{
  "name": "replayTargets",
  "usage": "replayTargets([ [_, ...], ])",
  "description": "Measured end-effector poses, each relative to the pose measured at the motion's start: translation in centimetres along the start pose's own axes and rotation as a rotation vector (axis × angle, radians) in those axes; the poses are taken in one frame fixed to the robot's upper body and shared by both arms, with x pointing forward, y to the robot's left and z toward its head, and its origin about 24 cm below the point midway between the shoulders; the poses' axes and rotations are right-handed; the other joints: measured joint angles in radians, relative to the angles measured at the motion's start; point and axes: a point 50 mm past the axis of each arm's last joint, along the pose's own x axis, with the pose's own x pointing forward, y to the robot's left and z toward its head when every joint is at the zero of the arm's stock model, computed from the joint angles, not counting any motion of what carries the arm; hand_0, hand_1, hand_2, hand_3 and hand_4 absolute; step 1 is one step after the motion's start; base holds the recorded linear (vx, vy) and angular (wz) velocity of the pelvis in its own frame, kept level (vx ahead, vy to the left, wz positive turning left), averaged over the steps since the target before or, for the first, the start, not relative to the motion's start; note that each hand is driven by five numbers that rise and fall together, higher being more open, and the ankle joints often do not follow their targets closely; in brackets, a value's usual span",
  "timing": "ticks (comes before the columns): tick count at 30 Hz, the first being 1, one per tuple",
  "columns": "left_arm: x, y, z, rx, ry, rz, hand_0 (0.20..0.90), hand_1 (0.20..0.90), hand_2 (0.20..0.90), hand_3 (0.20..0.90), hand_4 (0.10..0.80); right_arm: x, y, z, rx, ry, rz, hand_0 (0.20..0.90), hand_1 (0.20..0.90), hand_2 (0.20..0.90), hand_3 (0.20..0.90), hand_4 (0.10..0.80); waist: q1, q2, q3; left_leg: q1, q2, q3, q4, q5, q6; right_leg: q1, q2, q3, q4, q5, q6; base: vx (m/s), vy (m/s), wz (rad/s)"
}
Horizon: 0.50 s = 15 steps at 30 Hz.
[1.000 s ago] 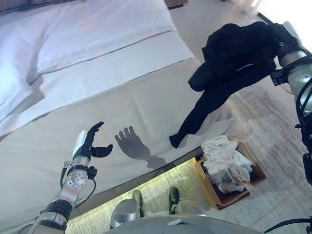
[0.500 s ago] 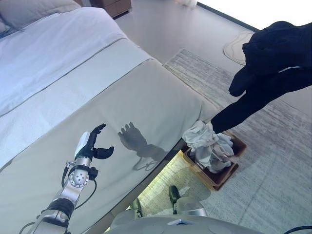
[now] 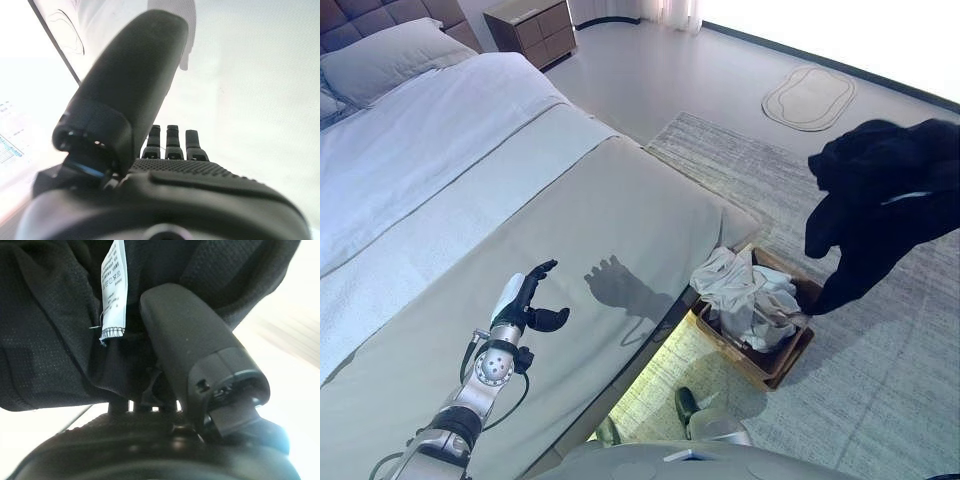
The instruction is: Pick up the clothes from the bed and place them into the basket
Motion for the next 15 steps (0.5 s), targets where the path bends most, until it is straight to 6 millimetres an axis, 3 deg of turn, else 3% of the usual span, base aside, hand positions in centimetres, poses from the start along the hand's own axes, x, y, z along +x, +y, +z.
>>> replayTargets([
  [8, -0.1, -0.3, -0.1, 0.005, 0.002, -0.043, 0.900, 0.900, 0.900, 0.900, 0.800, 0.2, 0.8, -1.3, -0.022, 0.058, 0.029, 0.300, 0.300, 0.300, 0.200, 0.100, 0.021, 0.004, -0.004, -0.025, -0.003, -0.007, 0.001, 0.004, -0.003, -0.020, -0.005, -0.009, 0.000, 0.000, 0.000, -0.033, -0.032, 0.03],
  [15, -0.3, -0.6, -0.2, 0.031, -0.002, -0.092, 0.900, 0.900, 0.900, 0.900, 0.800, 0.8, 3.8, -3.0, 0.022, 0.116, 0.082, 0.300, 0.300, 0.300, 0.200, 0.100, 0.020, 0.028, 0.001, -0.034, -0.015, -0.005, 0.001, 0.005, -0.003, -0.031, -0.020, -0.011, 0.000, -0.001, 0.002, -0.006, 0.025, 0.00],
])
